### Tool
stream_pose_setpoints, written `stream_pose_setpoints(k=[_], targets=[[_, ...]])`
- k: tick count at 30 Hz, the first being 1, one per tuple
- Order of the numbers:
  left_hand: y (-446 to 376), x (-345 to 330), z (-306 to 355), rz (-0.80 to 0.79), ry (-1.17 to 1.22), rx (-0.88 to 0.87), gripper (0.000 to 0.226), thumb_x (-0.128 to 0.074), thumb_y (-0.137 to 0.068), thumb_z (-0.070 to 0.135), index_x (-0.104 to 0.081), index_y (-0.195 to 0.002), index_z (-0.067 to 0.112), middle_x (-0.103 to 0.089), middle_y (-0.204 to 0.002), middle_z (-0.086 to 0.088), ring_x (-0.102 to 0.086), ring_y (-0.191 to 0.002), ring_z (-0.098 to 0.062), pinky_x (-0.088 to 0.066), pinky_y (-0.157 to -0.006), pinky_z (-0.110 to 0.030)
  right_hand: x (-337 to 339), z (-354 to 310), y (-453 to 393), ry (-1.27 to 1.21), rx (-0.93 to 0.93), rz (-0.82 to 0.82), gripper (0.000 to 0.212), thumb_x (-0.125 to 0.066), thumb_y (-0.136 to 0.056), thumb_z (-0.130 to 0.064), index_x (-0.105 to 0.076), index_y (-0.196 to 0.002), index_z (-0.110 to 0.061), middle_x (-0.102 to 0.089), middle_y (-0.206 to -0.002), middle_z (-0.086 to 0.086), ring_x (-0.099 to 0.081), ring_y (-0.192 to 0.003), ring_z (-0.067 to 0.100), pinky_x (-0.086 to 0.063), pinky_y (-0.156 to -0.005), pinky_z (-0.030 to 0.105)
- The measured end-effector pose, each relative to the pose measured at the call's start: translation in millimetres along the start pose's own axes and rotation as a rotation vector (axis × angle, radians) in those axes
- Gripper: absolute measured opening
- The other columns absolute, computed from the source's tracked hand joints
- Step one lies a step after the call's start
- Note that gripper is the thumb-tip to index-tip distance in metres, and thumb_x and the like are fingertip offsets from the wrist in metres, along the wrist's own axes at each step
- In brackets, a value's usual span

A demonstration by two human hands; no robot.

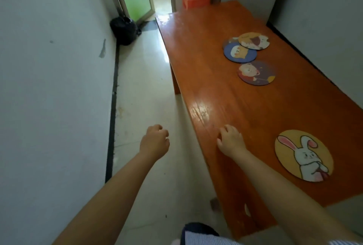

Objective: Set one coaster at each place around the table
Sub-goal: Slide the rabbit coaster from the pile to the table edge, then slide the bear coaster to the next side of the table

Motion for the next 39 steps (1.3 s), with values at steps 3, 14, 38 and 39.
stream_pose_setpoints(k=[3,14,38,39], targets=[[-26,-5,-3,-0.055,-0.046,-0.053,0.031,-0.048,-0.091,0.022,-0.059,-0.116,0.009,-0.05,-0.132,-0.013,-0.04,-0.125,-0.03,-0.044,-0.097,-0.041,-5,12,-12,0.002,-0.103,-0.063,0.049,-0.042,-0.095,-0.027,-0.033,-0.141,-0.012,-0.019,-0.156,0.009,-0.012,-0.145,0.032,-0.021,-0.115,0.056],[-225,-7,89,-0.199,-0.136,-0.318,0.03,-0.044,-0.09,0.022,-0.05,-0.115,0.007,-0.056,-0.119,-0.017,-0.051,-0.111,-0.034,-0.049,-0.087,-0.046,81,72,-155,-0.037,-0.272,0.251,0.036,-0.05,-0.091,-0.02,-0.053,-0.122,-0.002,-0.051,-0.132,0.019,-0.045,-0.124,0.033,-0.042,-0.102,0.042],[-376,-64,125,-0.298,-0.408,-0.931,0.081,-0.006,-0.082,0.067,0.008,-0.146,0.02,0.003,-0.159,-0.004,0.011,-0.145,-0.019,0.015,-0.111,-0.04,97,96,-232,0.023,-0.525,0.21,0.03,-0.042,-0.096,-0.008,-0.051,-0.121,0.005,-0.046,-0.138,0.025,-0.036,-0.136,0.035,-0.042,-0.102,0.044],[-379,-64,125,-0.297,-0.405,-0.96,0.08,-0.005,-0.082,0.067,0.007,-0.146,0.021,0.003,-0.16,-0.004,0.01,-0.145,-0.018,0.015,-0.111,-0.039,99,98,-234,0.031,-0.542,0.198,0.036,-0.045,-0.097,-0.015,-0.047,-0.127,0.004,-0.043,-0.141,0.024,-0.035,-0.136,0.035,-0.038,-0.107,0.044]])
Point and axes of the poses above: each hand's wrist, its own y-axis away from the middle knuckle, its own x-axis out of the back of the hand, z = x × y, the point moved 6 cm from there along -y, towards the middle knuckle
